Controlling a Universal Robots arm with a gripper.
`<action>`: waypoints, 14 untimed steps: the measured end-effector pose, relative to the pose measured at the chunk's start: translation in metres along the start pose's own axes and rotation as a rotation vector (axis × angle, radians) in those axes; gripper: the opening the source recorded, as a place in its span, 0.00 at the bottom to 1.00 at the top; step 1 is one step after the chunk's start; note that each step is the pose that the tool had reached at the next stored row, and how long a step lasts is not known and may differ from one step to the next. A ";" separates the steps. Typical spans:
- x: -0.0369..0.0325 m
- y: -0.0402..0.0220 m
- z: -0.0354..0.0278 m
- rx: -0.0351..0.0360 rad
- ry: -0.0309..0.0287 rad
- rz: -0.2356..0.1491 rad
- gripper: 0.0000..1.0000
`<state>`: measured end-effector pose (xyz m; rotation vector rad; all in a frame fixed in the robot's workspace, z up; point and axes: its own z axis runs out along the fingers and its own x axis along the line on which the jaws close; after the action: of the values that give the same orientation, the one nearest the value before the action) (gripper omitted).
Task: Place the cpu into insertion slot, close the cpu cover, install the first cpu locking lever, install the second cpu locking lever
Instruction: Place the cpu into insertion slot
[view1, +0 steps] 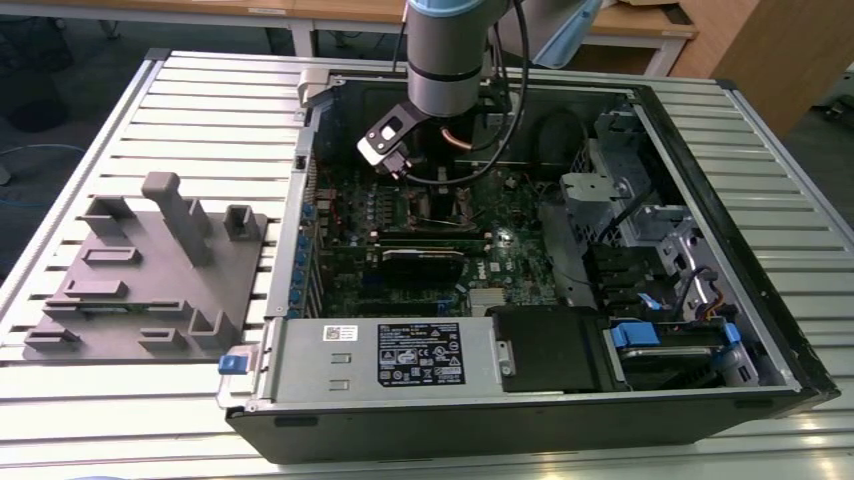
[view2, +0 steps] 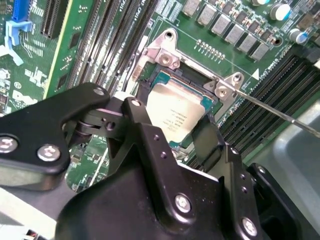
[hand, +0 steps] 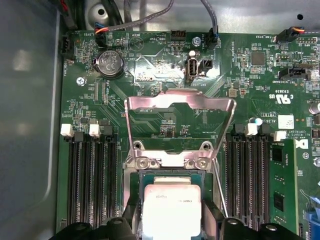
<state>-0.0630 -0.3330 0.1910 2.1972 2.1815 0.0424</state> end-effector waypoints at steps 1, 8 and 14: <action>0.0000 0.0001 -0.0013 0.0001 -0.0001 0.000 0.60; -0.0002 0.0005 -0.0103 0.0003 -0.0004 0.000 0.60; -0.0002 0.0007 -0.0134 0.0000 -0.0001 0.000 0.60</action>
<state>-0.0630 -0.3329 0.2043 2.1972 2.1815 0.0422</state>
